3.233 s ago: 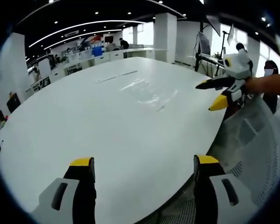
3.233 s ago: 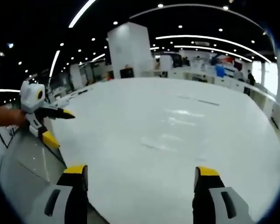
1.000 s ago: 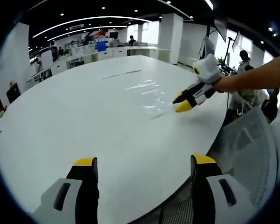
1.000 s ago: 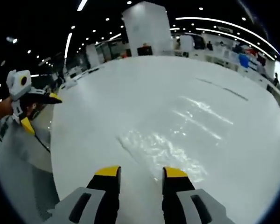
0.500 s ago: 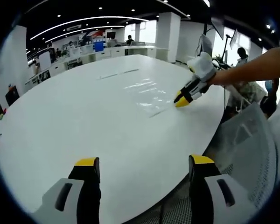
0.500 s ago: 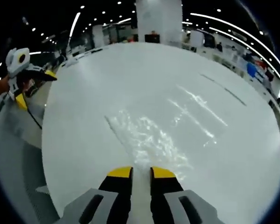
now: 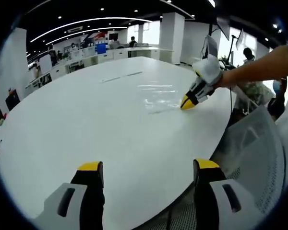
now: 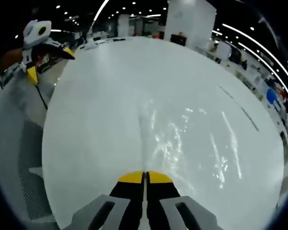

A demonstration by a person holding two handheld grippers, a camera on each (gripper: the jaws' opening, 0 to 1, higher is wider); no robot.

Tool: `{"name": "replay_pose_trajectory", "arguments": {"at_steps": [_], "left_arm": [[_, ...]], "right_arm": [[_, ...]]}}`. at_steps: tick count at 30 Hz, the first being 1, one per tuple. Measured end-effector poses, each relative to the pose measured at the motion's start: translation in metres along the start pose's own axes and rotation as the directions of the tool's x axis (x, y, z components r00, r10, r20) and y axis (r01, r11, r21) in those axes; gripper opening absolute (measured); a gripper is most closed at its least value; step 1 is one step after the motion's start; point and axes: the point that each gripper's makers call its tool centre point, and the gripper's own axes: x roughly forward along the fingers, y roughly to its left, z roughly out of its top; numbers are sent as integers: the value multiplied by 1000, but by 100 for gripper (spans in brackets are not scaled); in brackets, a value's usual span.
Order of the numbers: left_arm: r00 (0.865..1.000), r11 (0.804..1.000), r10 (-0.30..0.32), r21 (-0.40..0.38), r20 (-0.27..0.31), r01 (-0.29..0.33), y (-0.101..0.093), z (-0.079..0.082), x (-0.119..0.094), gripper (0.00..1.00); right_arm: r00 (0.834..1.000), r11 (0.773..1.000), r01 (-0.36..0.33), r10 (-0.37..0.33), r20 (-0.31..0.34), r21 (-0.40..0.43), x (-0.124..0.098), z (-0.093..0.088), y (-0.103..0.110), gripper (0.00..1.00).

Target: Open the resealable bag by pulling the two sides of the seal apart until the entire bag opening is separated and visibly accessible.

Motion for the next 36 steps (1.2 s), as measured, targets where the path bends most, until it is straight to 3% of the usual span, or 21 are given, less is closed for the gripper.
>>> {"name": "replay_pose_trajectory", "arguments": {"at_steps": [6,20,26,36], "left_arm": [[1000,1000,-9,20,-2,10,-3,3,1,74],[999,998,-28,59,-24,29,-2,3,1,72],[999,997,-44,58,-22,45,-2,7,3,72],[997,986,-70,149,-31,74,-9,19,8,69]], "right_arm": [[998,997,-57,57,-14,-46,-4,1,13,0],[987,980,-142,151,58,-143,-19,18,46,0],[976,958,-180,201,79,-223,-28,30,63,0],[962,934,-202,245,117,-296,-45,46,76,0]]}}
